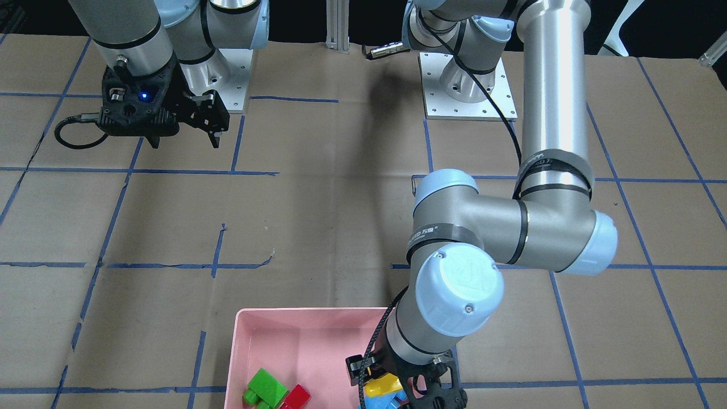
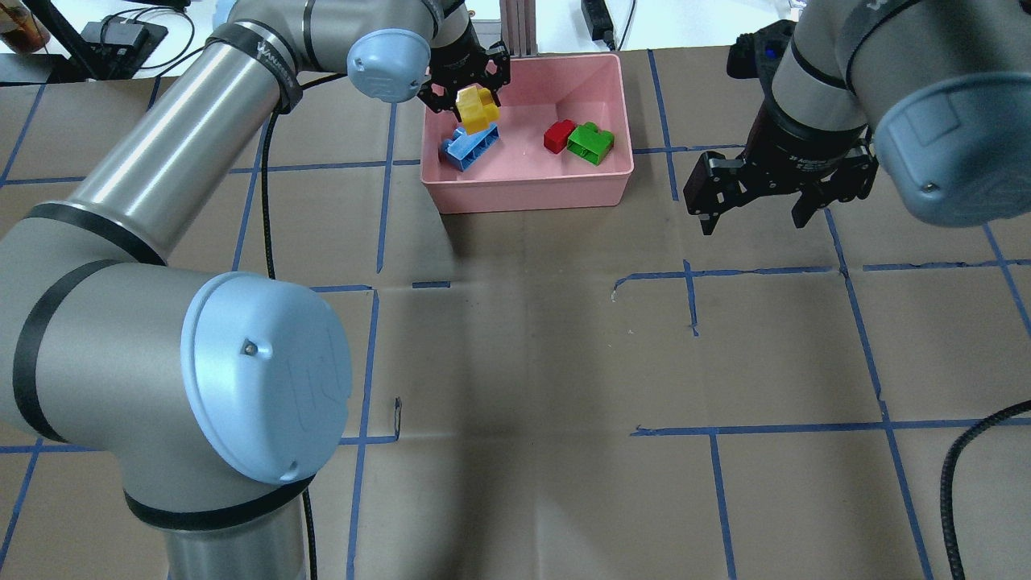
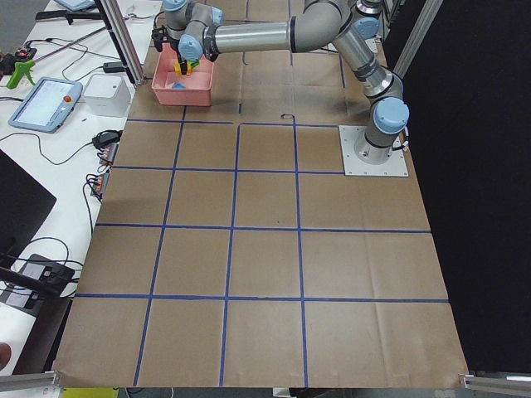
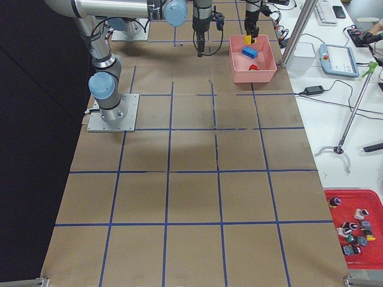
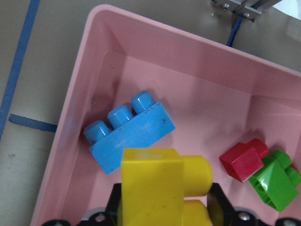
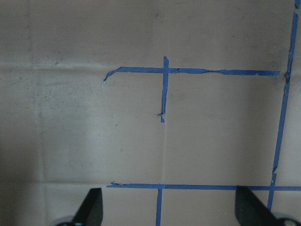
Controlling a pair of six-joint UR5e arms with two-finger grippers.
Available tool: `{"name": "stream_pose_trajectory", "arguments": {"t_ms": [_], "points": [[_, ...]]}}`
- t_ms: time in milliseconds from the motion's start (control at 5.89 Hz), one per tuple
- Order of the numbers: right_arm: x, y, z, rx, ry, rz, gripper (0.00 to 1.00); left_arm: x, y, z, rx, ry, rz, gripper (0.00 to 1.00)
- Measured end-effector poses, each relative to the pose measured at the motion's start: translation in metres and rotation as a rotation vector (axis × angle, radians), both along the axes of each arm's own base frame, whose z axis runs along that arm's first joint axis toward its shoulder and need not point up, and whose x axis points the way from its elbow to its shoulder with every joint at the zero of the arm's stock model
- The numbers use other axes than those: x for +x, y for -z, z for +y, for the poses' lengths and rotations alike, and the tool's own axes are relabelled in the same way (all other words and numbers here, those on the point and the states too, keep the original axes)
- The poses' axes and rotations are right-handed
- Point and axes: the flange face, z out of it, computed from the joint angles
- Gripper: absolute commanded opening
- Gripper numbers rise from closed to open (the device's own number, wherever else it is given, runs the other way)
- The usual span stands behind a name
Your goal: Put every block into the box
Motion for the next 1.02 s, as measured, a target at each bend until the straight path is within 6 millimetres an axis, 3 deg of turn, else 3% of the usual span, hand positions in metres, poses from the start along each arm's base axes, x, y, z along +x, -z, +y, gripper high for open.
{"name": "stream_pose_trajectory", "arguments": {"t_ms": [170,340,509,849,1019], "points": [[0.0,-0.001,0.0,-0.006,-0.002,0.0,1.0,0.0,-0.005,0.002,-0.011,-0.001,-0.03,0.99],[0.001,-0.002,0.0,-0.011,-0.003,0.0,1.0,0.003,-0.026,0.009,-0.022,-0.003,-0.059,0.99],[0.001,-0.003,-0.001,-0.014,-0.005,0.0,1.0,0.012,-0.061,0.022,-0.007,-0.006,-0.075,0.99],[0.001,-0.005,-0.001,-0.018,-0.006,0.0,1.0,0.057,-0.131,0.058,0.052,-0.01,-0.126,0.99],[0.001,-0.005,-0.002,-0.019,-0.005,0.0,1.0,0.095,-0.155,0.08,0.065,0.037,-0.164,0.99]]}}
